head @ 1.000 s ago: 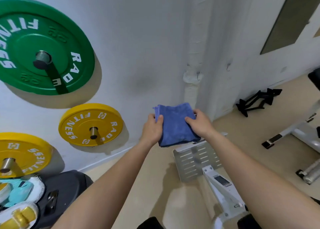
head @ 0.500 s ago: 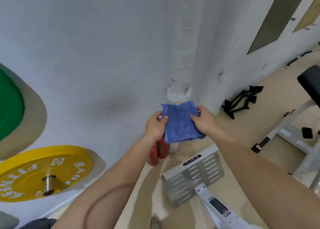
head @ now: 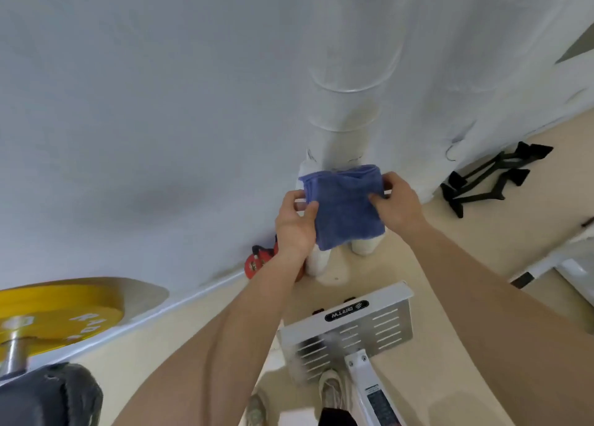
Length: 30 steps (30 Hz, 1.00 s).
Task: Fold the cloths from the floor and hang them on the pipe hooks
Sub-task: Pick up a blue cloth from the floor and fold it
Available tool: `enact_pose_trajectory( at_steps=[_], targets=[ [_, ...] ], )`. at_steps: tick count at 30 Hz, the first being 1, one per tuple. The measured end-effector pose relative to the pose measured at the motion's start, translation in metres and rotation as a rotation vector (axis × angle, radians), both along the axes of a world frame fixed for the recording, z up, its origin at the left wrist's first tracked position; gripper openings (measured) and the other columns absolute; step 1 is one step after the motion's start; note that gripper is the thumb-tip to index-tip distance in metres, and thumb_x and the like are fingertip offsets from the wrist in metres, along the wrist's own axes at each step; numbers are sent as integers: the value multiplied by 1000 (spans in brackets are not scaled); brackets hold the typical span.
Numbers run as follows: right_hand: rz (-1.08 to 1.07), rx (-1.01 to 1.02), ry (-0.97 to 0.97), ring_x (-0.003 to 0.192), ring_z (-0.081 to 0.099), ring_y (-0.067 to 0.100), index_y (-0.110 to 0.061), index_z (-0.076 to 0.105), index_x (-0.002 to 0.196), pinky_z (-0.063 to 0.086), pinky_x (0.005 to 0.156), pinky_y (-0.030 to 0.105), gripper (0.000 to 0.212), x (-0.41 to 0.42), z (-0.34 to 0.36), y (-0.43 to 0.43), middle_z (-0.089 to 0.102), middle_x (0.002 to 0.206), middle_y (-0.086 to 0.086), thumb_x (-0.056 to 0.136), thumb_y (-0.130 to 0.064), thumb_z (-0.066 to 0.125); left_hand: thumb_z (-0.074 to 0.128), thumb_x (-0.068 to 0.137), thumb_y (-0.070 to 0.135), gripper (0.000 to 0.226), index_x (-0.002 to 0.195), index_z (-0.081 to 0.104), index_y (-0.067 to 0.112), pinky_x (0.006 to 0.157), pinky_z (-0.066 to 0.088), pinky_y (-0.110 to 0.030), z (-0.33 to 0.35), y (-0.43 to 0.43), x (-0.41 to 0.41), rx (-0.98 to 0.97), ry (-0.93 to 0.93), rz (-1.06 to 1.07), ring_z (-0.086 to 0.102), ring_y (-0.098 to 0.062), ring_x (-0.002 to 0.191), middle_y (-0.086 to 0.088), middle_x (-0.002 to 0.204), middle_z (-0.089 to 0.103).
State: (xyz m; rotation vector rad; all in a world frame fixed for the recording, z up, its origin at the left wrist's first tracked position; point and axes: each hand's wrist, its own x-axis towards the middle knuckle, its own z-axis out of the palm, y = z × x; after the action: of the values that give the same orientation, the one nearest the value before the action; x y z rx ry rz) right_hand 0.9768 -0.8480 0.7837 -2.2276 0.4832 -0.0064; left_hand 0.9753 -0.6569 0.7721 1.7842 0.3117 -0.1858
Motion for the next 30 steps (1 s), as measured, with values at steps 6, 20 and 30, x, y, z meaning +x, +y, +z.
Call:
enact_pose_trajectory(
  at_steps=[6,20,30],
  targets=[
    [16,121,-21,73,64,11,-20,64,89,44,70,26,14,53,-36,-23,69,86,-5,82,-9,66,67,92,25,10,100,62,24,62,61,-33,-32,-22,28,-82,56,197,72,-23,81,-4,98,69],
    [64,111,95,82,64,24,-24,53,98,51,74,35,25,40,-54,-27,68,86,-6,77,-22,66,72,83,29,20,96,60,21,66,56,-30,-56,-32,31,49,259,248,68,-17,74,-3,90,73],
    [165,101,-8,75,68,20,-22,68,95,57,69,37,31,38,-45,-29,71,81,-3,87,-52,64,63,88,41,30,113,55,26,76,55,-29,-37,-29,16,123,119,43,65,-8,88,13,92,65]
  ],
)
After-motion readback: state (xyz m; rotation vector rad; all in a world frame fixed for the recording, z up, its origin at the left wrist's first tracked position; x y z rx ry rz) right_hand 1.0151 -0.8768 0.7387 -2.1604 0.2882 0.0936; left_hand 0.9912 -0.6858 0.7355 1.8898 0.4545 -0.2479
